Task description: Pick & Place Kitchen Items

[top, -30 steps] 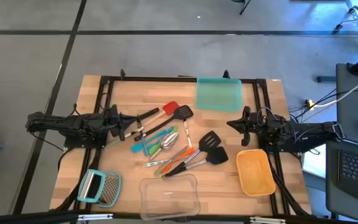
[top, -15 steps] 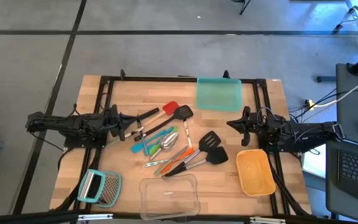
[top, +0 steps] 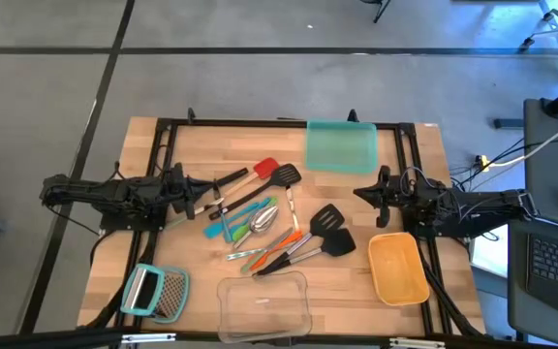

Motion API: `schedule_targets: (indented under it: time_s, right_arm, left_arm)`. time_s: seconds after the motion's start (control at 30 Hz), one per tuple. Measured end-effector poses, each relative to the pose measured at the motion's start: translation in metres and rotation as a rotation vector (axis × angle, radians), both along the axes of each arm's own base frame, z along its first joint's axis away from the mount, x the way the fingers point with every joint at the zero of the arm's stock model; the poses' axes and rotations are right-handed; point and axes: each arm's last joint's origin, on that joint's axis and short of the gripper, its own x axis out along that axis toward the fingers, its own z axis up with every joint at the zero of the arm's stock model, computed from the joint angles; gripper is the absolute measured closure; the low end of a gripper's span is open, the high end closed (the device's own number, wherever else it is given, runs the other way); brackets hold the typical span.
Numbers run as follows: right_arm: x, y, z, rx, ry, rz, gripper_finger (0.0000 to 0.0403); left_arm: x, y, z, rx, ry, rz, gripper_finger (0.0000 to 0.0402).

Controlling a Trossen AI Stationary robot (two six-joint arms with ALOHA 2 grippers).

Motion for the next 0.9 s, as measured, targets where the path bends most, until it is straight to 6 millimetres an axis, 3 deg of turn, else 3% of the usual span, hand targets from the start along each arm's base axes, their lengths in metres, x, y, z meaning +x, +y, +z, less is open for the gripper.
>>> schedule_targets:
  time_s: [0.47, 0.6, 0.8, 0.9]
  right_arm:
    - [0.0, -0.001, 0.0, 0.014, -0.007, -0.037, 0.04]
    - [0.0, -0.001, 0.005, 0.189, -0.084, -0.045, 0.04]
    - [-0.001, -0.001, 0.023, 0.626, -0.334, -0.009, 0.04]
    - [-0.004, -0.002, 0.034, 0.709, -0.467, -0.003, 0.04]
  left_arm:
    - [0.0, 0.0, 0.0, 0.0, 0.0, 0.0, 0.0377]
    - [0.0, 0.0, 0.0, 0.0, 0.0, 0.0, 0.0377]
    - [0.0, 0.0, 0.0, 0.0, 0.0, 0.0, 0.0377]
    - [0.0, 0.0, 0.0, 0.0, 0.0, 0.0, 0.0377]
